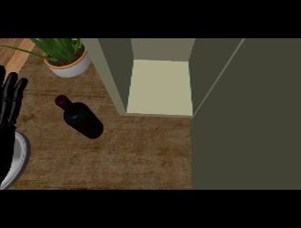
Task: Pick up the wine, place it into the cabinet and close the cabinet
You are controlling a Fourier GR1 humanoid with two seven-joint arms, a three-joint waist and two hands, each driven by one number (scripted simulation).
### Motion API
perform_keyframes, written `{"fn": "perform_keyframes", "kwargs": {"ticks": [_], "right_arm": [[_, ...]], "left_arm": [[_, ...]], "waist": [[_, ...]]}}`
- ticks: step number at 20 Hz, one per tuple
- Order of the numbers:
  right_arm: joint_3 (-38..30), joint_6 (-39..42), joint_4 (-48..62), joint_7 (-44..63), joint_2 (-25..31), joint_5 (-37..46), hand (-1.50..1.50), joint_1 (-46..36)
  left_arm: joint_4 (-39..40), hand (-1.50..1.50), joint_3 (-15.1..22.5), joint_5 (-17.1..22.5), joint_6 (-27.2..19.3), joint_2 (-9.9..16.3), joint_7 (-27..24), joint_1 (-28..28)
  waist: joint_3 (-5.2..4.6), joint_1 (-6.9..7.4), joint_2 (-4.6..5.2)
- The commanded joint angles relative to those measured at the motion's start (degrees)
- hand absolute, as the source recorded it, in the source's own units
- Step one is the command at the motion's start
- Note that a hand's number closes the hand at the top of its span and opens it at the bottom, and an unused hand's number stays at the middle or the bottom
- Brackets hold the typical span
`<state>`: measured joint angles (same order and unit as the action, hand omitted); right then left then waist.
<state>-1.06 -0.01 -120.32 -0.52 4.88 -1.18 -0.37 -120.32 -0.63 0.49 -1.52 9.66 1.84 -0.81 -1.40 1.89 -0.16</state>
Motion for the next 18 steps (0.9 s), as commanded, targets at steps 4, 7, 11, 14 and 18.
{"fn": "perform_keyframes", "kwargs": {"ticks": [4,7,11,14,18], "right_arm": [[2.6,2.6,-2.7,0.8,0.1,-0.9,-1.50,3.4],[8.3,8.5,-4.2,5.3,1.4,-5.5,-1.50,7.4],[9.5,7.9,-13.3,12.2,2.2,-6.9,-1.50,10.8],[10.2,8.4,-17.4,14.5,2.9,-7.4,-1.50,11.8],[7.9,6.4,-19.1,21.7,2.9,-9.8,-1.50,6.6]], "left_arm": [[1.5,-1.50,4.2,4.7,6.9,-0.7,-4.6,1.1],[5.3,-1.50,9.8,14.3,9.7,-5.6,0.2,3.0],[-1.9,-1.50,12.7,16.7,8.5,-6.2,7.8,3.5],[-6.0,-1.50,14.8,16.4,6.3,-6.8,12.6,3.6],[-10.8,-1.50,15.0,15.7,2.9,-7.2,18.4,1.3]], "waist": [[1.37,-2.13,0.13],[1.22,-3.36,0.46],[1.38,-2.29,-0.11],[1.40,-2.08,-0.07],[1.40,-1.85,0.08]]}}
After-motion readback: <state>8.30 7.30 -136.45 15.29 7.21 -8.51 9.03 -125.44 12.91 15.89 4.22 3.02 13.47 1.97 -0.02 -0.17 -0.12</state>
